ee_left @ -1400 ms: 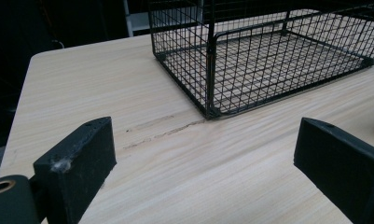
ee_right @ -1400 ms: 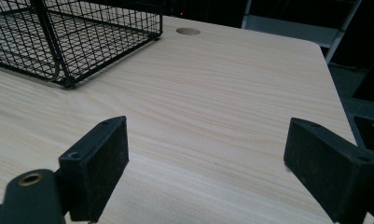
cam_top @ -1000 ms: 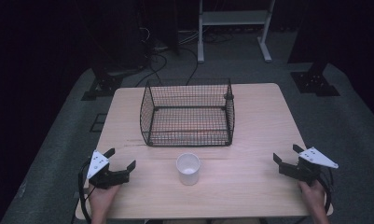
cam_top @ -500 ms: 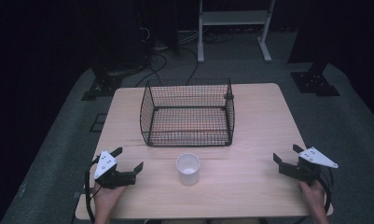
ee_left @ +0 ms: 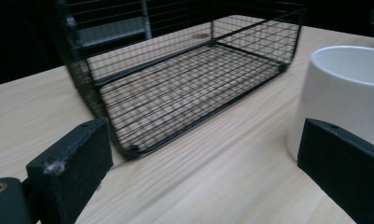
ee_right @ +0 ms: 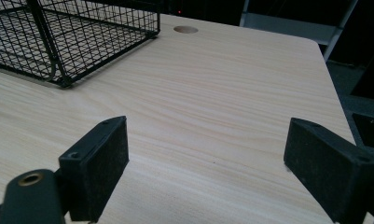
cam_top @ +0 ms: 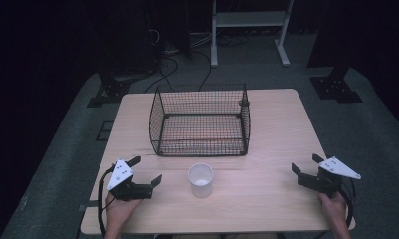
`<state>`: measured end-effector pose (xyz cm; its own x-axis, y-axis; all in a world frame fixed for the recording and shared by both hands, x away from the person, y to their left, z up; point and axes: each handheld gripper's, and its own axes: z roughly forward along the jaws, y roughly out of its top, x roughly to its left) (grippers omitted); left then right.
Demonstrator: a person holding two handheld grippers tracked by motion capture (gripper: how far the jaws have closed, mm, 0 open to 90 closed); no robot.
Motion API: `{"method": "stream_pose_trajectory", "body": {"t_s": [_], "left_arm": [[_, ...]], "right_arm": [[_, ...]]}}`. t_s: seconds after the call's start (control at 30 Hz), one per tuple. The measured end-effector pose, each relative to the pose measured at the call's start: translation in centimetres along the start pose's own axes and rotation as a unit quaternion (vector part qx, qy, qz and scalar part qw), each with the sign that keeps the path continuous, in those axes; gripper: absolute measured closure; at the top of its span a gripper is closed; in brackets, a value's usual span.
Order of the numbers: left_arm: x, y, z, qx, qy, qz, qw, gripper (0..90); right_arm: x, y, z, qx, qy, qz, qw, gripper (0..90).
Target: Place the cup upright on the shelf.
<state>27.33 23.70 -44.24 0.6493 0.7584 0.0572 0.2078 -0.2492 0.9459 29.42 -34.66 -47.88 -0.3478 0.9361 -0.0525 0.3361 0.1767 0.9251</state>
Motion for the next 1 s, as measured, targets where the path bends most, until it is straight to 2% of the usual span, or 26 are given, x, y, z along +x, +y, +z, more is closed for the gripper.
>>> {"method": "stream_pose_trajectory", "body": {"t_s": [0.23,0.27,0.57,0.8,1.0], "left_arm": [[-0.9,0.5,0.2,-0.001,-0.027,0.005,0.9996,2.5],[-1.2,0.6,0.2,-0.002,-0.035,0.006,0.9994,2.4],[-2.1,1.4,-0.4,-0.012,-0.054,0.013,0.9984,1.7],[-3.1,2.0,-0.5,-0.016,-0.079,0.024,0.9965,1.7],[-3.9,2.6,0.0,-0.006,-0.101,0.036,0.9942,1.7]], "right_arm": [[0.0,0.0,0.0,0.000,0.000,0.000,1.0000,13.1],[0.0,0.0,0.0,0.000,0.000,0.000,1.0000,13.0],[0.0,0.0,0.0,0.000,0.000,0.000,1.0000,13.1],[0.0,0.0,0.0,0.000,0.000,-0.001,1.0000,13.1],[0.0,0.0,0.0,0.000,0.000,-0.001,1.0000,13.1]]}}
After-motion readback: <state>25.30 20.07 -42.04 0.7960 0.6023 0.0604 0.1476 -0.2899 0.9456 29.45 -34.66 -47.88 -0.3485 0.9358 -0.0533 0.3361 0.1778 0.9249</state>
